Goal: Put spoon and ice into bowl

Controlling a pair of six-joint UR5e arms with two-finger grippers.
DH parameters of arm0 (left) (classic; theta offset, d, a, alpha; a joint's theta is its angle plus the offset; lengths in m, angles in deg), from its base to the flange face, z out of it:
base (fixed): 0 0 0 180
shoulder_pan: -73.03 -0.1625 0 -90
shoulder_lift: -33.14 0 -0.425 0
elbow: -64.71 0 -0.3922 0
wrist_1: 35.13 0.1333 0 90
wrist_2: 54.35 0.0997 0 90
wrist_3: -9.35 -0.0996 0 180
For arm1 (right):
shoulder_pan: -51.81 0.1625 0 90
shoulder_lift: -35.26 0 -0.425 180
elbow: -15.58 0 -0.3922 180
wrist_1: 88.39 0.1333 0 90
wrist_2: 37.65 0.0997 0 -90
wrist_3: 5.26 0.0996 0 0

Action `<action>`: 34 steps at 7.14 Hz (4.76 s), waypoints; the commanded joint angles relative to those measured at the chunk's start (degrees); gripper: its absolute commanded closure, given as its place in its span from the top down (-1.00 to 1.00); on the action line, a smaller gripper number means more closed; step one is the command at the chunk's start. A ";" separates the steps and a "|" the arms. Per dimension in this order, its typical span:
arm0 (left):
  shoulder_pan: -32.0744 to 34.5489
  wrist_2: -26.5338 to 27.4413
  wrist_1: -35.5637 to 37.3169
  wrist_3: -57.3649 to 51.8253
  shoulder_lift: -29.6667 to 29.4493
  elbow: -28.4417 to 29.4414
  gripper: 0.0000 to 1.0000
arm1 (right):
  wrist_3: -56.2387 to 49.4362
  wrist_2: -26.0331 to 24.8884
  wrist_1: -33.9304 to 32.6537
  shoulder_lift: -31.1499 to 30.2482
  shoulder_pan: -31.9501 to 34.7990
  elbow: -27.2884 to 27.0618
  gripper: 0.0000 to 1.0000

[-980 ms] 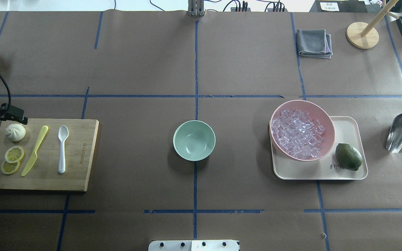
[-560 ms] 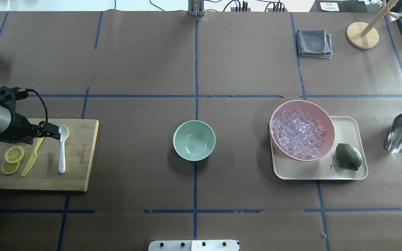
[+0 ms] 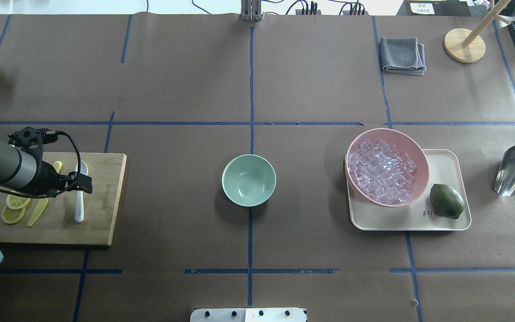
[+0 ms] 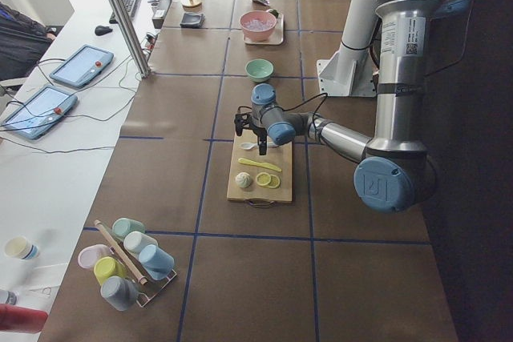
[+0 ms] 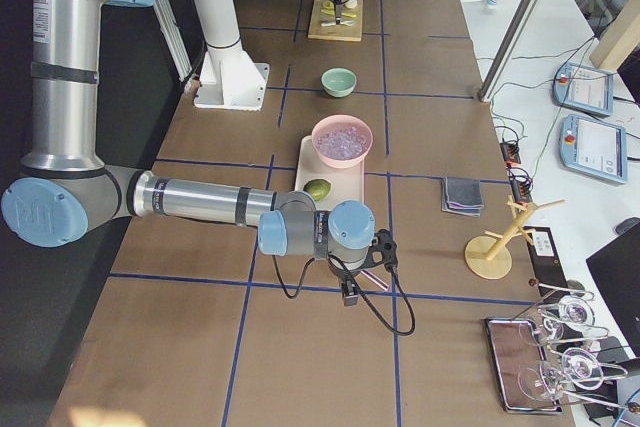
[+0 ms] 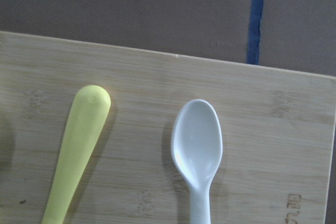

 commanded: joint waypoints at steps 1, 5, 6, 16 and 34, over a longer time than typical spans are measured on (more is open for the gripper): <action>-1.69 0.08 3.06 -0.46 -0.70 -0.25 0.99 | 0.00 0.00 0.00 -0.03 -0.02 -0.07 0.99; -2.23 -0.01 4.30 -0.55 -1.22 -0.59 -0.41 | 0.00 0.00 0.00 -0.03 0.06 -0.07 0.99; -1.89 -0.10 4.39 -0.55 -1.14 -0.95 -0.54 | 0.00 0.00 0.00 -0.03 0.06 -0.07 0.99; -5.10 5.60 25.55 -0.46 -17.26 -10.36 -1.00 | 0.00 0.17 0.00 -0.12 0.06 -0.51 0.99; -6.48 6.67 36.95 -26.85 -31.51 -4.40 0.98 | 1.74 1.67 0.09 -0.04 -0.02 -0.51 0.99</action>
